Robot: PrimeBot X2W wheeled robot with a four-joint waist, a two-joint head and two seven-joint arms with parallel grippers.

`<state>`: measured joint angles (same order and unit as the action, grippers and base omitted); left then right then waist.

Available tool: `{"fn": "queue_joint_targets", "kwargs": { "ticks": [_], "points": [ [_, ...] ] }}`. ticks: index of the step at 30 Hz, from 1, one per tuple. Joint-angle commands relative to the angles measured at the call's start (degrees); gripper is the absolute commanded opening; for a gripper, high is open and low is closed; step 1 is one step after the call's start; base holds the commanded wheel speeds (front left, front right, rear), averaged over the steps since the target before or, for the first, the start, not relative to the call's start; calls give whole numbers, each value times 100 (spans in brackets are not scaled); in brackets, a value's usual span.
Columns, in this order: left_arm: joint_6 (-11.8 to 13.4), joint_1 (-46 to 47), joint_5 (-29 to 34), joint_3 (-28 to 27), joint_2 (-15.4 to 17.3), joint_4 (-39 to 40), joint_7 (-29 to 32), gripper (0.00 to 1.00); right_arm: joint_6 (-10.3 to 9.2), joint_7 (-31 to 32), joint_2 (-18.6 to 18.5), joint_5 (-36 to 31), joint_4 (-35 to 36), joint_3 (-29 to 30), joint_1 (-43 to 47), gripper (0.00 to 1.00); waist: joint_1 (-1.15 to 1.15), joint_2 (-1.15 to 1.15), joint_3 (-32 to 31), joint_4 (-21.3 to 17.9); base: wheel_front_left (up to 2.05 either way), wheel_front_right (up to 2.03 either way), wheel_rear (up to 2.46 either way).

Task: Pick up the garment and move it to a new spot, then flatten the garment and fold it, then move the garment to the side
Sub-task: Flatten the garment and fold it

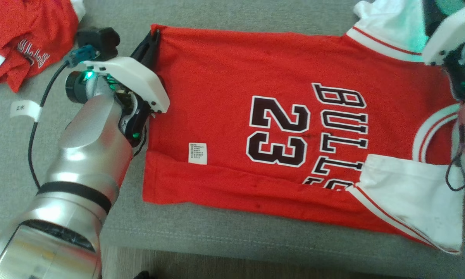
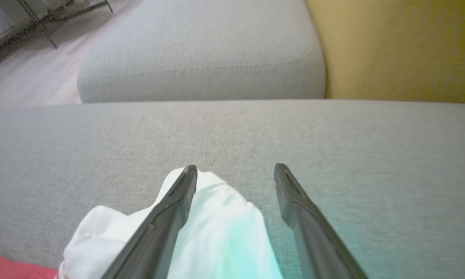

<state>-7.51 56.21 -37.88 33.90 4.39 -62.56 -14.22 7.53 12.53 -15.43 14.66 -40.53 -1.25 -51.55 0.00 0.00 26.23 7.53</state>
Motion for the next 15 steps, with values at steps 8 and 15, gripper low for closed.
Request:
{"fn": "queue_joint_targets", "kwargs": {
  "ticks": [8,15],
  "points": [
    [3,274,-252,181,160,118,-74,0,-4,258,-2,46,-1339,-439,-765,100,0,0,141,126,0,0,0],
    [2,249,-458,244,292,202,-76,0,-4,41,-47,367,-1684,-735,-987,0,0,0,103,73,0,0,0]
  ]
}}
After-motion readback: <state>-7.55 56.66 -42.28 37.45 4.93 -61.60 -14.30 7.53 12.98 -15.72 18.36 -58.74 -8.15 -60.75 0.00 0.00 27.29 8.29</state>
